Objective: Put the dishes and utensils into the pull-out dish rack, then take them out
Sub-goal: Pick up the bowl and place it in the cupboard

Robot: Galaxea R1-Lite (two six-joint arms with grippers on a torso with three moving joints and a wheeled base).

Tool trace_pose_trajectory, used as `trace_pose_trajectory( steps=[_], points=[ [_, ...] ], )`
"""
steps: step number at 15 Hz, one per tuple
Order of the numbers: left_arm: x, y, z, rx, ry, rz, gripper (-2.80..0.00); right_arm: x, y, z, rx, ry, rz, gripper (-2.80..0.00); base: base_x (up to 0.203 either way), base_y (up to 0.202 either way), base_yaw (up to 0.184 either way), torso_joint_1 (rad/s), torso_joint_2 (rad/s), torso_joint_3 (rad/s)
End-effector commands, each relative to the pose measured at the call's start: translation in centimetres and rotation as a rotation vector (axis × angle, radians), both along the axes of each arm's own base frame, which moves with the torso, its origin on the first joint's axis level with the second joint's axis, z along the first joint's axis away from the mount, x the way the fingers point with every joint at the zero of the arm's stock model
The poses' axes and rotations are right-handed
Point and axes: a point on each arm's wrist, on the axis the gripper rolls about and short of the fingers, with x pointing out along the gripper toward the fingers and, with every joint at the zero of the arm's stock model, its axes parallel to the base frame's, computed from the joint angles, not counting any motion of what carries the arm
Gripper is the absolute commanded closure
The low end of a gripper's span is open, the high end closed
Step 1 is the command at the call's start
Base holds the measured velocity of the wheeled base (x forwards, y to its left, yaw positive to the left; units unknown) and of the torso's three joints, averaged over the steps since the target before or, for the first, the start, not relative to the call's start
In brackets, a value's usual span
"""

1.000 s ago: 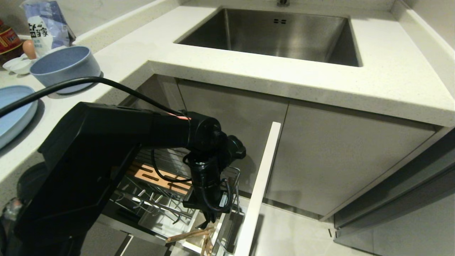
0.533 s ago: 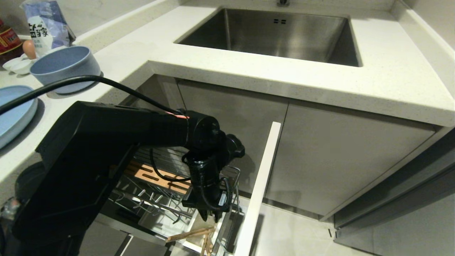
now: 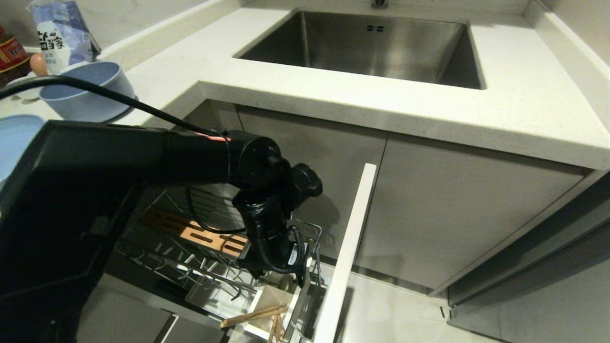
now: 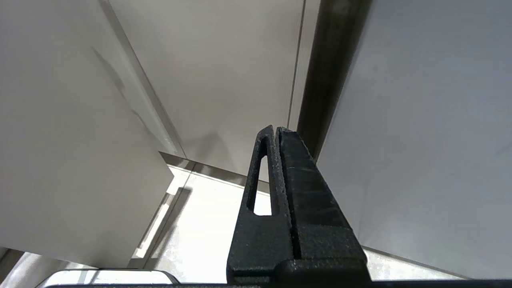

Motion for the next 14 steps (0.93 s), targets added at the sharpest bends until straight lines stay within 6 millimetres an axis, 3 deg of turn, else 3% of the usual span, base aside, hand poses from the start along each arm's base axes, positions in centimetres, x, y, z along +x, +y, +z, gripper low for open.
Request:
trace_pose_trajectory(
  steps=[1,4,5,14],
  points=[
    [-1.2,0.9,2.7,-0.042,-0.052,0.004,-2.80,0.2,0.0,-0.6,0.000,0.022,0.001,0.00,0.000,0.000,0.000,0.000,0.00,0.000],
    [-3.0,2.4,6.1,-0.089,-0.115,0.003,-2.80,0.2,0.0,-0.6,0.000,0.022,0.001,0.00,0.000,0.000,0.000,0.000,0.00,0.000],
    [-3.8,3.1,7.4,-0.104,-0.146,0.002,0.00,0.2,0.0,-0.6,0.000,0.021,0.001,0.00,0.000,0.000,0.000,0.000,0.00,0.000],
    [-11.3,9.7,17.5,-0.255,-0.505,0.050,0.00,0.2,0.0,-0.6,0.000,0.021,0.001,0.00,0.000,0.000,0.000,0.000,0.00,0.000]
  ],
)
